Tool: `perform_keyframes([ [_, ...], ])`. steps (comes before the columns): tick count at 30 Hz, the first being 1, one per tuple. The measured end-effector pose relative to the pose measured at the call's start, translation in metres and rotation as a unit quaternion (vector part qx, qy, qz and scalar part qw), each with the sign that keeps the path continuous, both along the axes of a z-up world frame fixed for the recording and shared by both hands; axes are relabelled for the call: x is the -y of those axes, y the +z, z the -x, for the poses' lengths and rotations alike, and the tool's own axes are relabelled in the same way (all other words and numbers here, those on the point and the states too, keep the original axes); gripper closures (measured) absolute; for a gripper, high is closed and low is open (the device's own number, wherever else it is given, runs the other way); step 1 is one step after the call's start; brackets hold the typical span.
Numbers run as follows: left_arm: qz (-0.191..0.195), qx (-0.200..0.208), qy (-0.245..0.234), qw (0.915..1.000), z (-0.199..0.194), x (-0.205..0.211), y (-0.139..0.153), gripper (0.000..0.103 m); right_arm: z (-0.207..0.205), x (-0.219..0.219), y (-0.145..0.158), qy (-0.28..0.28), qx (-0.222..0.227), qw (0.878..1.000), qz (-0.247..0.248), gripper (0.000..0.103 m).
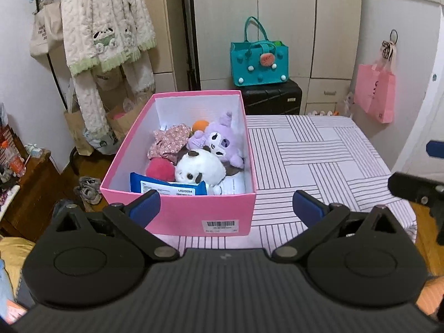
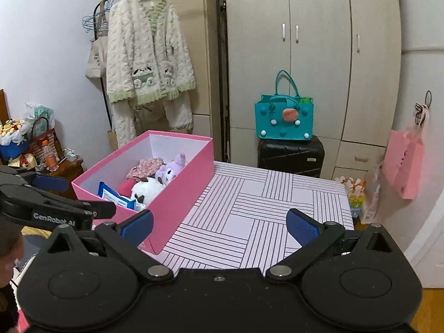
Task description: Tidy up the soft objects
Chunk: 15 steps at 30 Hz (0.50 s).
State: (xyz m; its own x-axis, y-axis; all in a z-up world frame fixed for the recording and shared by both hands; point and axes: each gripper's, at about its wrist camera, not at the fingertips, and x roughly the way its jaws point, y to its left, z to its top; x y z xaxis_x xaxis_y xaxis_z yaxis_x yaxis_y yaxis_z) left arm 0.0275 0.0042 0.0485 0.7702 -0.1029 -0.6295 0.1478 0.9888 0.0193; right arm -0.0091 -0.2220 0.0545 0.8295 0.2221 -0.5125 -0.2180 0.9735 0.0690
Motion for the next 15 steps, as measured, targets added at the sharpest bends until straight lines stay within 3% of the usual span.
perform_keyframes([
  [15,0.023,0.021,-0.033,0.999,0.001,-0.005,-0.015,0.0,0.006,-0.002,-0.011,-0.045,0.006,0.999,0.008,0.0],
])
